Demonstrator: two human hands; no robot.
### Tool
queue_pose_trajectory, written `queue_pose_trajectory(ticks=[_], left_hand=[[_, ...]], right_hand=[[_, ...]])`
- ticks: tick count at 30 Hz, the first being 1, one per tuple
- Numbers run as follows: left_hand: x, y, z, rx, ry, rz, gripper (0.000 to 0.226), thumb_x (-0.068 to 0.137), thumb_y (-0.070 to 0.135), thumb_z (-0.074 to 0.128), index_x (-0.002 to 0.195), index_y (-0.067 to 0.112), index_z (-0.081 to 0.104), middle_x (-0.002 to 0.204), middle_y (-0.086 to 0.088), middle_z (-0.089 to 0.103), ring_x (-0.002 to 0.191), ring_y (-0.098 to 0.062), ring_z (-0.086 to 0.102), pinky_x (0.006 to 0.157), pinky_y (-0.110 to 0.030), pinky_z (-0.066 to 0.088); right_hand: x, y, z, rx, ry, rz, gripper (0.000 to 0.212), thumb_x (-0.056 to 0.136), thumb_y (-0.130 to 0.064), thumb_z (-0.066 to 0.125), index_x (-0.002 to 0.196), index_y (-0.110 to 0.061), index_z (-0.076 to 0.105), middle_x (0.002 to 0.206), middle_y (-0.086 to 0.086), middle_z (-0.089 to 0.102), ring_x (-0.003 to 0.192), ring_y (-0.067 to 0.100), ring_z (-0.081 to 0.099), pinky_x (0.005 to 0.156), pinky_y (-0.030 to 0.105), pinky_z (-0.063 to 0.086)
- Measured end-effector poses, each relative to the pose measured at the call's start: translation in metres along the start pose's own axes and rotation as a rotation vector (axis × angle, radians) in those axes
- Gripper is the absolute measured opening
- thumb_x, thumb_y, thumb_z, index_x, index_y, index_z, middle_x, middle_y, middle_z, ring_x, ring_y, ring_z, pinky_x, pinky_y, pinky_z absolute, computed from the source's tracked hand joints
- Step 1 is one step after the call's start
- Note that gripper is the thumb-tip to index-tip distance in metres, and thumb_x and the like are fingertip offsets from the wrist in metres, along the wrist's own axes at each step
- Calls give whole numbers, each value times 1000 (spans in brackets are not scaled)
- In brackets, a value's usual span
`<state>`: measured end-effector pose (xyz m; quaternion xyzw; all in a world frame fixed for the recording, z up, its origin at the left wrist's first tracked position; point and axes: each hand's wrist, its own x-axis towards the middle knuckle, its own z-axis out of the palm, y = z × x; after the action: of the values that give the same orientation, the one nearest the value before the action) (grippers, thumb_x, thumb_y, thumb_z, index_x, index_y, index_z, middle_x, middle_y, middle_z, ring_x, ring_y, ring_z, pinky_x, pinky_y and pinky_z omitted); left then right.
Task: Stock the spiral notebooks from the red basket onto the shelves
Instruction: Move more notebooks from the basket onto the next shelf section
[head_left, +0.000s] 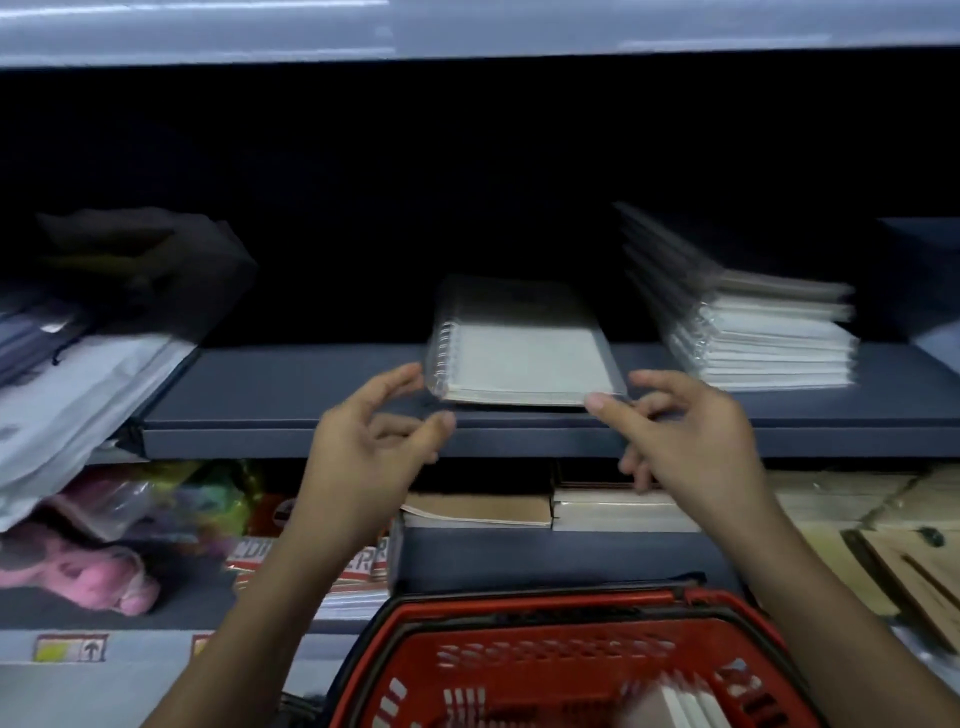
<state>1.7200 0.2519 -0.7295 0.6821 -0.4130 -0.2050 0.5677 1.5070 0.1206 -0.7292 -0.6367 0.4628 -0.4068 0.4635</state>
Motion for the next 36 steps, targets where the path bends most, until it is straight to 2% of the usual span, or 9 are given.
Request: queue_pose_trajectory(ticks=[2,5,9,13,20,24,29,33,36], left_hand=[[3,-7,6,151,45,122,50,85,25,77,133,24,62,96,3,68,62,-5,62,61,-13,47],[14,-10,15,294,166,261,42,86,30,76,127,23,67,97,20,57,71,-8,51,72,-18,43],[28,-9,20,388,283,300,32,88,29,74,120,21,72,88,28,54,79,-13,51,81,-24,43],[41,-10,25,386,346,250,33,91,28,72,122,17,71,89,11,54,77,-10,51,75,-16,39],[18,-9,20,303,325,233,33,91,33,71,122,26,68,80,16,51,79,-17,55,74,-25,45],[-27,-14,24,95,245,170,27,90,28,73,116,26,68,81,5,61,64,-15,54,62,-24,47],[-106,-56,62,-64,-23,-141,22,84,15,79,103,21,71,101,-2,75,82,-12,65,79,-23,52],[-154,-88,93,-63,-252,-458,20,83,8,78,102,12,72,94,-5,75,84,-8,66,88,-24,51],[-170,-95,99,16,-398,-557,21,86,15,76,107,16,71,95,7,74,81,-4,65,76,-19,47]], right_hand=[[4,6,-4,-87,48,-61,39,81,-37,80,113,-17,70,67,9,62,36,9,52,39,19,42],[12,1,1,-198,50,-157,17,89,-31,74,102,-19,74,73,10,62,46,15,57,47,6,41],[31,0,12,-315,37,-203,17,91,-33,70,99,-19,77,69,6,62,56,20,57,63,30,53],[47,-2,21,-396,48,-190,20,91,-37,69,101,-22,79,55,-13,54,56,1,50,65,24,39],[13,-3,10,-236,94,-238,31,91,-43,68,116,-25,69,56,-9,51,55,11,57,62,26,46],[-33,24,-9,-144,60,-272,20,89,-43,67,98,-26,70,61,2,51,56,34,58,58,42,50],[-99,121,-40,-600,-206,-109,15,89,-40,67,80,-29,65,61,-8,61,65,15,65,60,31,46],[-125,194,-50,-938,-544,295,34,91,-40,66,114,-15,70,108,7,75,100,24,69,77,26,49],[-134,222,-46,-949,-571,368,53,91,-34,66,134,-5,57,136,14,62,127,26,57,98,26,42]])
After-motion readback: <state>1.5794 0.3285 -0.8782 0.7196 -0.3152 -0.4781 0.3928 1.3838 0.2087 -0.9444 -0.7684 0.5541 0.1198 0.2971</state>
